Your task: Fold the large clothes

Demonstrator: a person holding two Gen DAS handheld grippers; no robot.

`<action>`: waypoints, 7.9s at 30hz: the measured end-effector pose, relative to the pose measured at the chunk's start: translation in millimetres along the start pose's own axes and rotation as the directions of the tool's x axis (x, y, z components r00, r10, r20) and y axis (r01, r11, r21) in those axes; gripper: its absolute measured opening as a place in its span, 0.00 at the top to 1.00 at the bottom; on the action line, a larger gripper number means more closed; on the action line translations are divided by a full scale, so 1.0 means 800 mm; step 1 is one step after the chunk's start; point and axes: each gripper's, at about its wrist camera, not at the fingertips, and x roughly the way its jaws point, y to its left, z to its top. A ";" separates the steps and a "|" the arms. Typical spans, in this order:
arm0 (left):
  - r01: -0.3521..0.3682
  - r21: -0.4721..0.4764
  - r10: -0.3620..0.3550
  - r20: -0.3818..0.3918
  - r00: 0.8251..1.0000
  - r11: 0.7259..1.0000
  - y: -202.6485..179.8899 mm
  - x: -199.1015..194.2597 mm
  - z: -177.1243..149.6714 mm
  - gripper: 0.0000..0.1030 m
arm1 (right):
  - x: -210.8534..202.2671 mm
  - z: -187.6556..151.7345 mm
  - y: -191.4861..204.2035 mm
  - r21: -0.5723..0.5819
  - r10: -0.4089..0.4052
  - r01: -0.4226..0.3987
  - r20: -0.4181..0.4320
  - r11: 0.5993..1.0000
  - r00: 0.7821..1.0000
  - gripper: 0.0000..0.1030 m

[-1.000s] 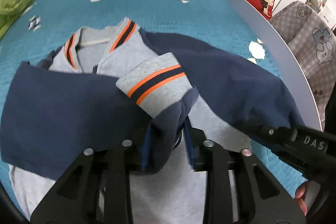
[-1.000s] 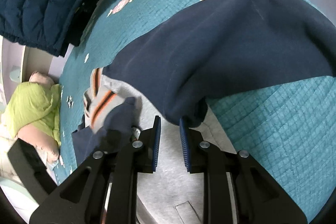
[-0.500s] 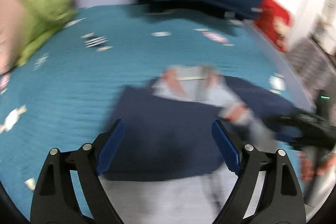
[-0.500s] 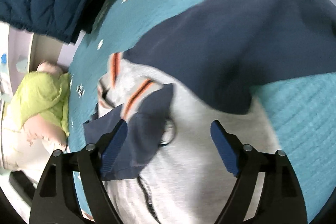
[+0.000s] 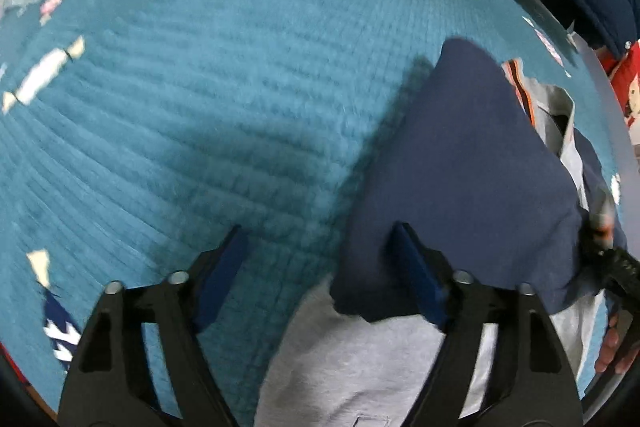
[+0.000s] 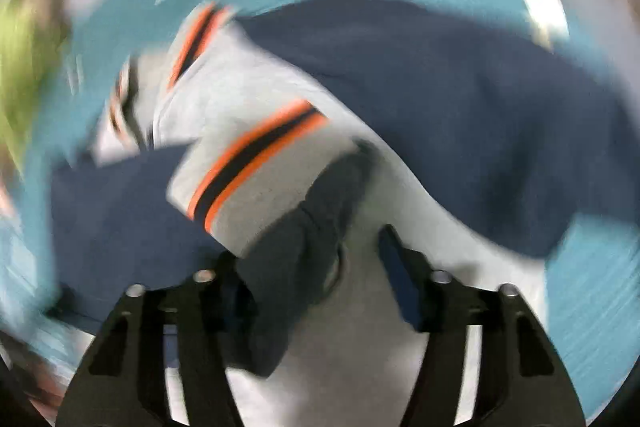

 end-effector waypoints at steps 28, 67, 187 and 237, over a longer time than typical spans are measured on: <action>0.044 -0.169 -0.037 0.045 0.998 0.985 0.090 -0.039 0.011 0.57 | -0.005 0.001 -0.036 0.091 0.168 -0.168 0.002 0.982 0.986 0.64; 0.127 0.106 -0.111 -0.151 0.982 0.986 -0.043 0.077 0.189 0.91 | 0.019 0.015 -0.024 0.068 0.198 -0.193 -0.082 0.979 0.977 0.63; -0.063 0.140 0.058 0.040 0.998 0.988 -0.057 0.023 0.069 0.97 | 0.032 0.020 0.042 -0.209 0.100 -0.096 0.011 0.973 0.995 1.00; 0.061 0.487 -0.079 0.016 0.997 0.871 -0.276 -0.044 -0.073 0.31 | -0.229 -0.052 -0.353 0.442 -0.251 -0.016 0.538 0.897 0.804 0.94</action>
